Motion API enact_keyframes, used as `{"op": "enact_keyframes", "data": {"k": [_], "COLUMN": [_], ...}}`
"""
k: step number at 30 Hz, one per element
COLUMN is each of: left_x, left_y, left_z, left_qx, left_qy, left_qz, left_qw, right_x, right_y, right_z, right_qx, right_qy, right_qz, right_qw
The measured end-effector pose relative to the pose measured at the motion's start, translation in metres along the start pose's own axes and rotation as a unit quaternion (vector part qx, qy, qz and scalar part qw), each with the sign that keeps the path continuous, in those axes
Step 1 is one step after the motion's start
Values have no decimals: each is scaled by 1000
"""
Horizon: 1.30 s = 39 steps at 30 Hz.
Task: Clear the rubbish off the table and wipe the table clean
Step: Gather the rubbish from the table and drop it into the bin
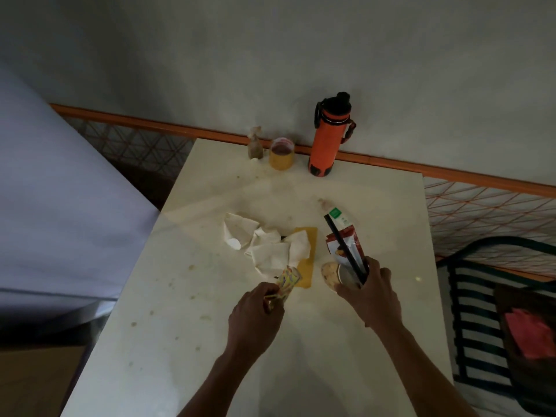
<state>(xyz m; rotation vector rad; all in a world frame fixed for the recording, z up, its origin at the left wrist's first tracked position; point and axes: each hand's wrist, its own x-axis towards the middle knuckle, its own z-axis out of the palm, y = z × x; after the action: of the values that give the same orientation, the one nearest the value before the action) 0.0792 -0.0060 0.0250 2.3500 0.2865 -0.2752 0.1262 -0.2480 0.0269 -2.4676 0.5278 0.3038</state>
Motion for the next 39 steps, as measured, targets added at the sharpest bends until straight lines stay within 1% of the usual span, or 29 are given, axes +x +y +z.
{"op": "enact_keyframes", "data": {"k": [7,14,21,28,31,35,39], "left_x": [-36,-76,-135,-218,-256,-305,-338], "left_y": [-14,-31,-49,-69,-80,-96,-108], "left_z": [-1,4,5,16,22,23,11], "left_qx": [11,11,15,17,-12,9,5], "left_qy": [-40,-58,-40,-20,-21,-21,-8], "left_qz": [47,70,58,40,32,25,14], "left_qw": [998,996,997,999,999,999,1000], "right_x": [-73,-135,-192,-256,-283,-323,-357], "right_y": [21,40,74,111,125,143,148], "right_z": [3,7,11,13,19,34,48], "right_qx": [12,42,50,69,81,94,118], "right_qy": [3,4,-13,-37,-46,-67,-76], "right_qz": [11,18,12,-26,-39,-28,-41], "right_qw": [1000,999,999,997,995,993,989]}}
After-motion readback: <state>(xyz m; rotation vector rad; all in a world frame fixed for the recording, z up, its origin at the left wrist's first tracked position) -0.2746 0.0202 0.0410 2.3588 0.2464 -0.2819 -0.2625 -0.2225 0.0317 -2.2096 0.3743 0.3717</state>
